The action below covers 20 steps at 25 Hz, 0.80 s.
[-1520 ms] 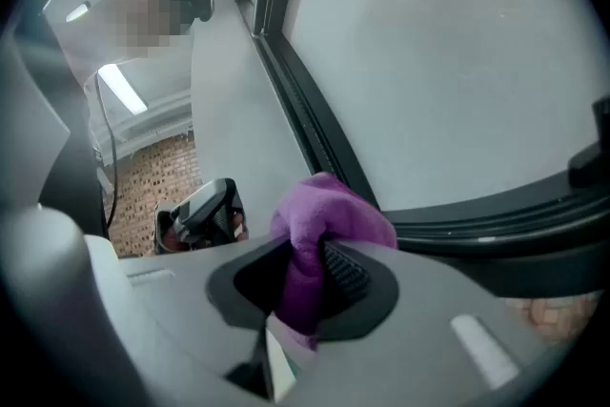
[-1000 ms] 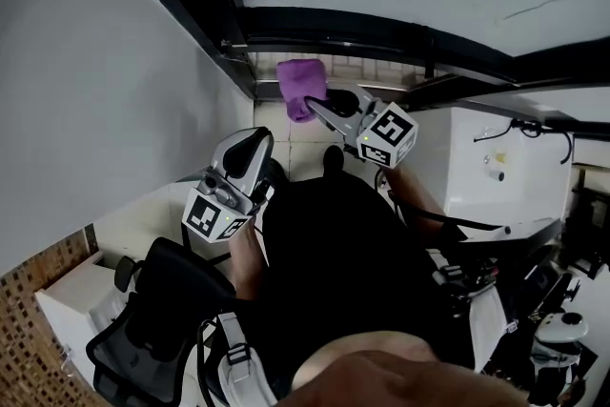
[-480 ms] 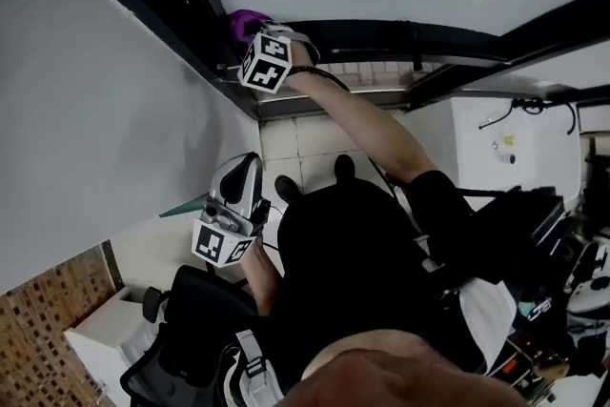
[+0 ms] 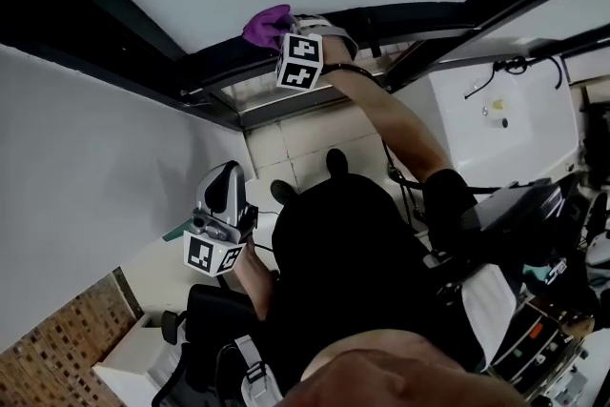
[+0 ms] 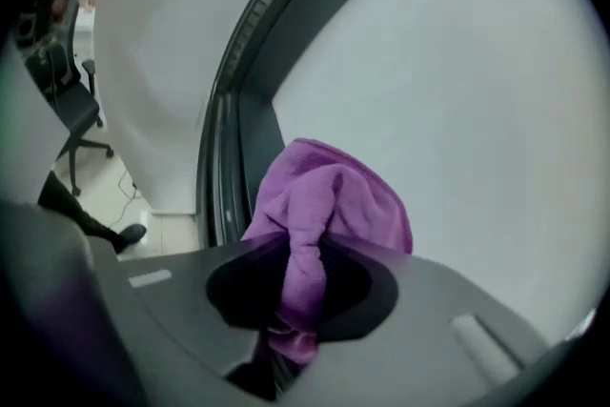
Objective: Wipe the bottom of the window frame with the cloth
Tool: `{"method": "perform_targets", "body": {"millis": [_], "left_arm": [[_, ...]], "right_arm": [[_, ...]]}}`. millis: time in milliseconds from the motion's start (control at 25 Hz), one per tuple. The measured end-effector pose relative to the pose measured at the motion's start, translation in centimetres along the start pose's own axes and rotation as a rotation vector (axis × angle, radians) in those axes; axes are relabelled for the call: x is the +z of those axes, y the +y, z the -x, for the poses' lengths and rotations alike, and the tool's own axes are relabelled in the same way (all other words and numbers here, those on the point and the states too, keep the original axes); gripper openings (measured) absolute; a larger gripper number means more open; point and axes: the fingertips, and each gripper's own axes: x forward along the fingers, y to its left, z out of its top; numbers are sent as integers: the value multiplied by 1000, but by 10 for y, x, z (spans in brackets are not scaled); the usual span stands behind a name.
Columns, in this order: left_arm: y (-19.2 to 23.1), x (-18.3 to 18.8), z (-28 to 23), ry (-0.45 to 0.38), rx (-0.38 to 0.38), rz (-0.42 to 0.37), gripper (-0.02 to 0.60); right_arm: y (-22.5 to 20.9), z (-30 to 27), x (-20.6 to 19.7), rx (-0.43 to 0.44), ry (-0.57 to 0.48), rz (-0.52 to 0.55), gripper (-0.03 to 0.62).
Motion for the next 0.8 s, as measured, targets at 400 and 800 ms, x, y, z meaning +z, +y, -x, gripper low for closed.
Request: {"method": "perform_targets", "body": {"millis": [400,800], "left_arm": [[-15,-6,-7,-5,-27,16,0],[12,16,30,-27,49,-4,0]], "right_arm": [[-20,37,-79,-46,404,227,64],[55,-28,196,129,-250,46,66]]}}
